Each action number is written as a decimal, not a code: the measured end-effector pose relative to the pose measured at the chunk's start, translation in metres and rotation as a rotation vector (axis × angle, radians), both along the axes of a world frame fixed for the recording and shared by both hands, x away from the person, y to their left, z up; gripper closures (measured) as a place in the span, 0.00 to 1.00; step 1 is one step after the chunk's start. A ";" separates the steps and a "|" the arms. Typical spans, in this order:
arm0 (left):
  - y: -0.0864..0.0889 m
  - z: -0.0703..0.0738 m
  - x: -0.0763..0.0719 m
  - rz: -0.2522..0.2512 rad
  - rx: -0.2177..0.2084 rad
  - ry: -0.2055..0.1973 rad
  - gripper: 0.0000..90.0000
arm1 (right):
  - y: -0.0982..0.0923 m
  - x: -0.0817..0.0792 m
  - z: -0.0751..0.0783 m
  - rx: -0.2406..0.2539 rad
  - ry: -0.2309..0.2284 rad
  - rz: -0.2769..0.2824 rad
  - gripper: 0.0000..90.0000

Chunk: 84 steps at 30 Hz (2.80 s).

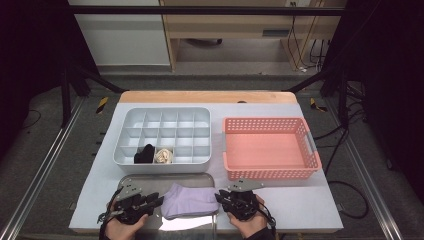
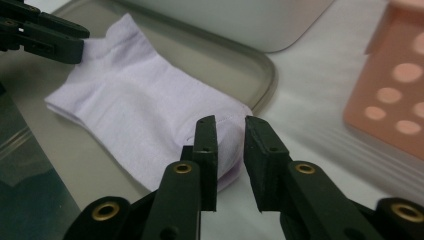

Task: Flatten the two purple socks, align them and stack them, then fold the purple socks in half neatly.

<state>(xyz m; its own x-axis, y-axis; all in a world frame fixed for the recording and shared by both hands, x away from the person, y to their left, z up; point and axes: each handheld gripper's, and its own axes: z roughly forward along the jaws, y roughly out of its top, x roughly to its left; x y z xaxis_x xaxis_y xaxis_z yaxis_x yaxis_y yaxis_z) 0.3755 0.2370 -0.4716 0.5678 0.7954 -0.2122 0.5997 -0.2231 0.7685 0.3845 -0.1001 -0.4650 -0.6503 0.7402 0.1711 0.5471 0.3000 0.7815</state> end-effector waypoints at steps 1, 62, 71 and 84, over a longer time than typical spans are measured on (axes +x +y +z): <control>0.000 0.001 0.001 0.001 -0.007 -0.005 0.72 | -0.001 0.000 0.000 0.006 -0.002 -0.008 0.83; -0.061 0.019 -0.009 -0.109 0.026 -0.115 0.89 | -0.040 0.009 0.000 0.022 -0.064 -0.098 0.62; -0.086 0.018 -0.001 -0.132 0.031 -0.111 0.97 | -0.045 0.006 -0.001 0.028 -0.061 -0.110 0.64; -0.111 0.002 0.006 -0.187 0.051 -0.066 1.00 | -0.043 0.010 -0.011 0.012 -0.031 -0.122 0.66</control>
<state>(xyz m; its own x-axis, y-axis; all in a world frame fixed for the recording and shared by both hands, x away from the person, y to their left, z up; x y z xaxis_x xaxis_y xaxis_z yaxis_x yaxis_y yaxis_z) 0.3817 0.1261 -0.4699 0.7181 0.6833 -0.1323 0.4932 -0.3655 0.7894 0.3942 -0.1429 -0.4760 -0.5605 0.8123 0.1615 0.5547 0.2233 0.8015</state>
